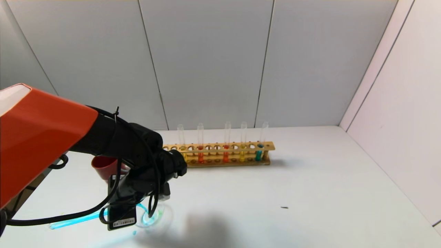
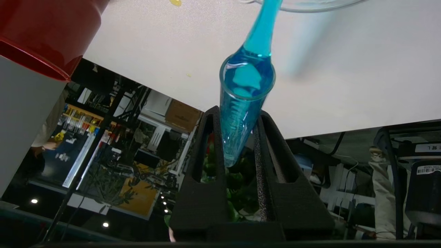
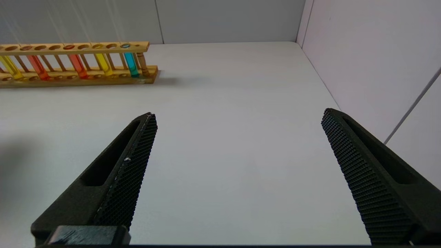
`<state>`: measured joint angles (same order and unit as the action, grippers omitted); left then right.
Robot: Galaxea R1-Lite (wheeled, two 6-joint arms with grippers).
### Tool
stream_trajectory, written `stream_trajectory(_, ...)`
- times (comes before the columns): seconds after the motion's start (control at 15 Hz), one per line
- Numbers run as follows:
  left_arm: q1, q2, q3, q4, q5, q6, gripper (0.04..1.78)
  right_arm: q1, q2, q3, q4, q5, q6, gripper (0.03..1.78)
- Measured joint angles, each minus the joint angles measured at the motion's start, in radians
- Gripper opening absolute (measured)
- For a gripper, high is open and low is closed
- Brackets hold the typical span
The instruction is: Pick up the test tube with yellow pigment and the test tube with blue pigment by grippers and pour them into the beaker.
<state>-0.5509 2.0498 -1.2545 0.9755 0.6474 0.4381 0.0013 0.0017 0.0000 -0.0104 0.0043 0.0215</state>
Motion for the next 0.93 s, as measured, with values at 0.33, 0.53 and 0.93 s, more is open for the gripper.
stream_trajectory(0.33, 0.000, 0.027, -0.043, 0.059, 0.001, -0.003, 0.29, 0.000, 0.000, 0.000, 0.000, 0.000, 0.000, 1.74)
stream_trajectory(0.53, -0.006, 0.045, -0.076, 0.105, 0.001, -0.003, 0.29, 0.000, 0.000, 0.000, 0.000, 0.000, 0.000, 1.74)
stream_trajectory(0.93, -0.028, 0.104, -0.215, 0.261, 0.022, -0.008, 0.29, 0.000, 0.000, 0.000, 0.000, 0.000, 0.000, 1.74)
